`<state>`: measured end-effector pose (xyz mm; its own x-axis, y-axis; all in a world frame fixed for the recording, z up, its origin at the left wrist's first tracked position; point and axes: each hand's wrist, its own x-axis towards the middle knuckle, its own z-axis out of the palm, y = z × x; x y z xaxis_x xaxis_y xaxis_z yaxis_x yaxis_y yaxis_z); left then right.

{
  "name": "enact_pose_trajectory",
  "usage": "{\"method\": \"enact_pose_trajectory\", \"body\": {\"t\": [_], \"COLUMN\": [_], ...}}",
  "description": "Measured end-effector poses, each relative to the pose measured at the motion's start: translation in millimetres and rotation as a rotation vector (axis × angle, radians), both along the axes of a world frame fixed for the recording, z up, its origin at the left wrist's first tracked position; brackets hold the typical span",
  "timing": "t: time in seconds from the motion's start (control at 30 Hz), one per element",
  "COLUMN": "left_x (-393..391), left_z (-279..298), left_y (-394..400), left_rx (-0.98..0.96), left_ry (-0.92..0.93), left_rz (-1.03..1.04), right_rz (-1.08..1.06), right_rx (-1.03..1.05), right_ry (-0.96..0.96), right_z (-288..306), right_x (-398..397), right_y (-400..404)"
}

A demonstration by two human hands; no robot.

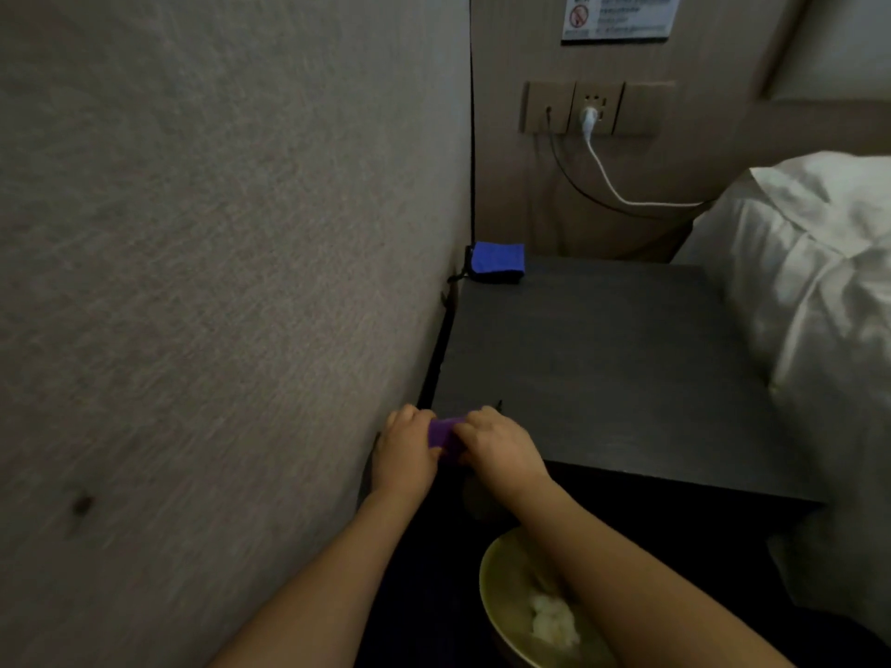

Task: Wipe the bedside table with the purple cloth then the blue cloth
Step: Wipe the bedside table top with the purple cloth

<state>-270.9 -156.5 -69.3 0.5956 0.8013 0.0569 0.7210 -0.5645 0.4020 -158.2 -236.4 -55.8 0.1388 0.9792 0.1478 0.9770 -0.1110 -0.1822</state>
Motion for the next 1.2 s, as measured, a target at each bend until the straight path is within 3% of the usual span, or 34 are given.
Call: {"method": "enact_pose_trajectory", "body": {"t": [0.43, 0.77, 1.2], "left_x": [6, 50, 145], "left_z": [-10, -8, 0], "left_y": [-12, -47, -134], "left_rx": [0.213, 0.207, 0.203], "left_ry": [0.043, 0.202, 0.161], "left_rz": [-0.149, -0.312, -0.501], "right_rz": [-0.093, -0.170, -0.412], "right_rx": [-0.032, -0.068, -0.105], "right_ry": [-0.067, -0.053, -0.010], "right_z": [-12, -13, -10], "right_x": [7, 47, 128], "right_y": [-24, -71, -170]}}
